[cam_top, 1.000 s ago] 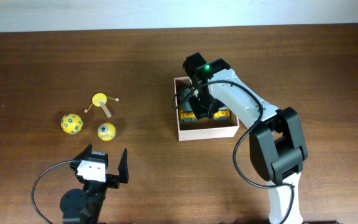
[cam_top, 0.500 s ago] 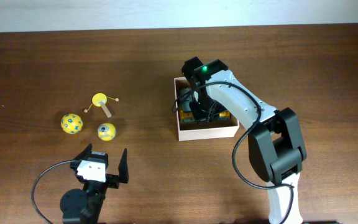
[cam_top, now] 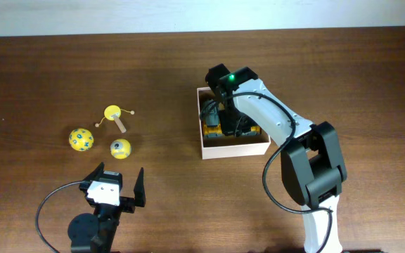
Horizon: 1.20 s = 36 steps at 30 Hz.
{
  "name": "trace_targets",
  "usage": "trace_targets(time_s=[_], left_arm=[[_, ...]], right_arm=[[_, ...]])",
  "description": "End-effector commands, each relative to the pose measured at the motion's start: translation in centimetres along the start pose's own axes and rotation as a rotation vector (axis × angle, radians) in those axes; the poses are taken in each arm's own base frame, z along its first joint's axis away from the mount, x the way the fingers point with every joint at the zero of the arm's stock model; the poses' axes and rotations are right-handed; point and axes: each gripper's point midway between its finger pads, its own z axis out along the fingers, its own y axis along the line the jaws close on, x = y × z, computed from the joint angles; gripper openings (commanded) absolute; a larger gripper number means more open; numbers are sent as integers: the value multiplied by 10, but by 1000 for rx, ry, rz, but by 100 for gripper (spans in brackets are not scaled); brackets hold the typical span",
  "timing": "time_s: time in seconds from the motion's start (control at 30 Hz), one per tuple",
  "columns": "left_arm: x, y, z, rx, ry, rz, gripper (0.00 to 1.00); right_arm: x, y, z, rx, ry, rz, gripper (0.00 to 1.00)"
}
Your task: Pack container
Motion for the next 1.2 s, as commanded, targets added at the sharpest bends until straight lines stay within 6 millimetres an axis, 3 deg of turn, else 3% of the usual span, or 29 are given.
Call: trace_targets(time_s=[0.0,0.33,0.5,1.17], left_arm=[[0,0,0,4,-5,15,99],[0,0,0,4,-5,16,99],[0,0,0,4,-5,15,99],[0,0,0,4,-5,15,99]], right_arm=[[-4,-10,6,26,-8,49,4],[-19,-31,8,50,-45,95,4],[-21,-31,8,48,-53,70,4],[22,33,0,-94,64,-152,4]])
